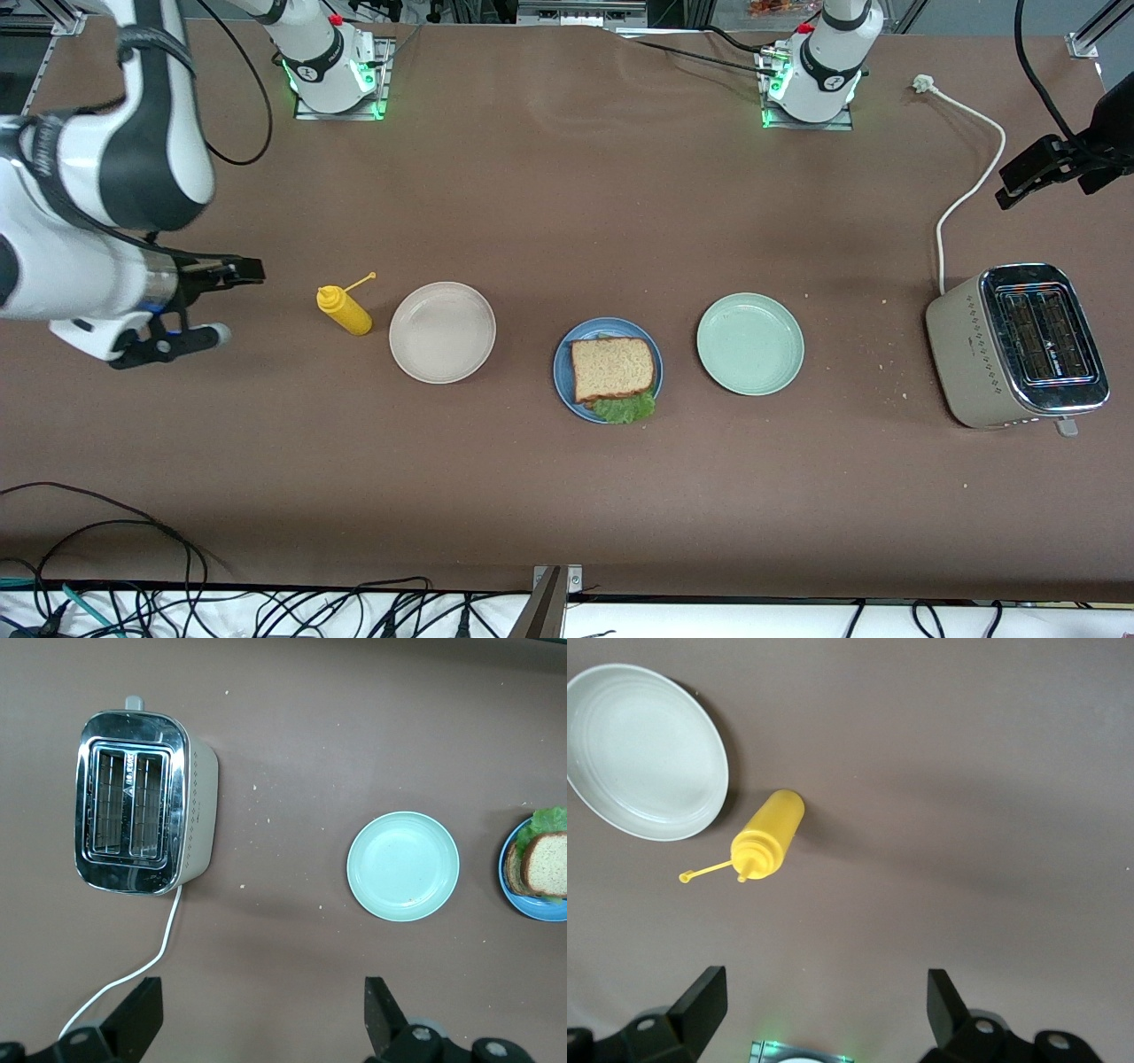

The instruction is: Make sandwich in blue plate with both arms

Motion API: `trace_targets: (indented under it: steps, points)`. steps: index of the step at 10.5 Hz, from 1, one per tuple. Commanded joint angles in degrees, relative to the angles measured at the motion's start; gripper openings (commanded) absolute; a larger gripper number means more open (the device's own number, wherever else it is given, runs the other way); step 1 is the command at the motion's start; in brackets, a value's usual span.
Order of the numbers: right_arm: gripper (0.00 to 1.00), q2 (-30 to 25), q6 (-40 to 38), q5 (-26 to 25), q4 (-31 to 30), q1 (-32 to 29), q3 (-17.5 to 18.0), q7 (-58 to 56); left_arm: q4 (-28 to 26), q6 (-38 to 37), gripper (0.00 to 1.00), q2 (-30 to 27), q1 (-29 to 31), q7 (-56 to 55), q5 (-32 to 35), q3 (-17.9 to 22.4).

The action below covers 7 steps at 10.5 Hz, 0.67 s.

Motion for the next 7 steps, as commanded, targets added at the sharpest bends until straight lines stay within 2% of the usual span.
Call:
trace_targets:
  steps: [1, 4, 6, 7]
  points:
    - [1.0, -16.1, 10.09, -1.5, -18.25, -10.5, 8.06, 1.01, 1.71, -1.36, 1.0, 0.71, 0.3, -0.35, -0.05, -0.69]
    - [1.0, -22.01, 8.02, -6.31, -18.37, -14.56, 10.79, 0.84, 1.62, -1.35, 1.0, 0.63, 0.39, -0.35, -0.05, -0.43]
    - [1.0, -21.85, 2.66, -6.86, -14.09, -14.48, 10.54, 1.01, 1.62, -1.7, 1.0, 0.63, 0.39, -0.35, -0.05, -0.34]
    - [1.0, -21.85, 2.47, -6.77, -14.06, -14.48, 10.54, 1.19, 1.62, -2.14, 1.0, 0.63, 0.39, -0.35, -0.05, -0.26]
